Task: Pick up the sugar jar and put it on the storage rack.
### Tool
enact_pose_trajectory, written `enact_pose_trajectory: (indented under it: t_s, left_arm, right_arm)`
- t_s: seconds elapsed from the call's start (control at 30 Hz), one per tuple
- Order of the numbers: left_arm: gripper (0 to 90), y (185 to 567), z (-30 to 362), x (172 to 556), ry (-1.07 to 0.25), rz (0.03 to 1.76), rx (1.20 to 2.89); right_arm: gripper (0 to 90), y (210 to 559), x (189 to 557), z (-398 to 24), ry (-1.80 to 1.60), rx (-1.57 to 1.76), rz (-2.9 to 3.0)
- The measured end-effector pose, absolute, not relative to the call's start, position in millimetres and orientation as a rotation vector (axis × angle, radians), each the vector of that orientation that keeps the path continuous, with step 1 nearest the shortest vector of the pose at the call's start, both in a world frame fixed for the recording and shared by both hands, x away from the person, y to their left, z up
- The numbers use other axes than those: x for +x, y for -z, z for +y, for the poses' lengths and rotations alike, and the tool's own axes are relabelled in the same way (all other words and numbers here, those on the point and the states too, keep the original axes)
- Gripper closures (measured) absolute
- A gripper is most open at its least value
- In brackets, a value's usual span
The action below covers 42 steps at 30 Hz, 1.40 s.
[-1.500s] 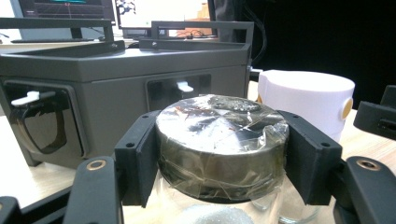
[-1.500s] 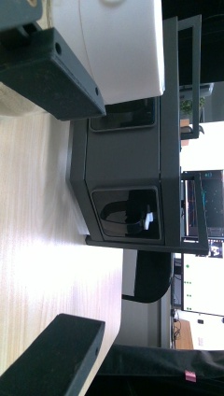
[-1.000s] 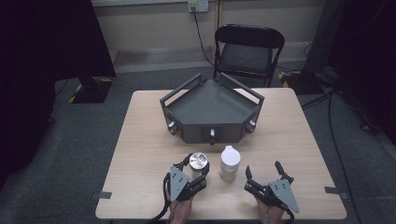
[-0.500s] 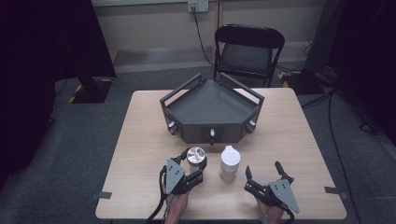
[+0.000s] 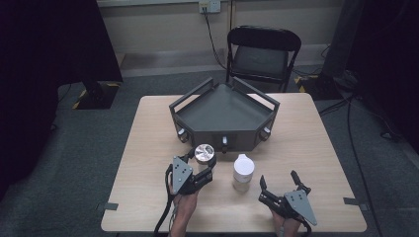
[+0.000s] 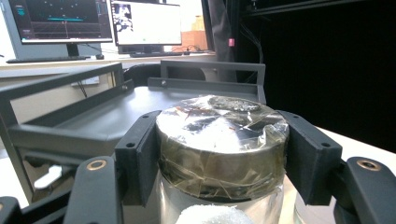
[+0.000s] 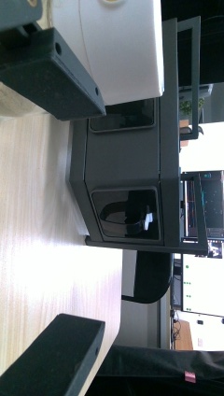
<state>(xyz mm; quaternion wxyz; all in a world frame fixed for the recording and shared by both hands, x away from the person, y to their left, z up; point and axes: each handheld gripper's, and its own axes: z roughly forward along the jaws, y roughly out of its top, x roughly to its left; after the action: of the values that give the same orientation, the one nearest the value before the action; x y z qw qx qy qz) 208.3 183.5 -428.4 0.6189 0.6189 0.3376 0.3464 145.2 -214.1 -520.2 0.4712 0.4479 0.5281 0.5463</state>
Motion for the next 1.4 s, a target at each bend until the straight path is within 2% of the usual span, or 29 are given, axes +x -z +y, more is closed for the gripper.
enact_pose_trajectory:
  t_s: [0.8,1.4]
  left_arm:
    - [35.1,386.5,159.6,227.1,-0.887,0.853,1.361]
    - [35.1,361.8,138.8,272.5,-0.946,0.961,1.321]
  right_arm:
    - [0.0,520.4,145.0,-214.0,-1.338,1.098,1.292]
    - [0.0,519.6,145.2,-213.7,-1.332,1.096,1.298]
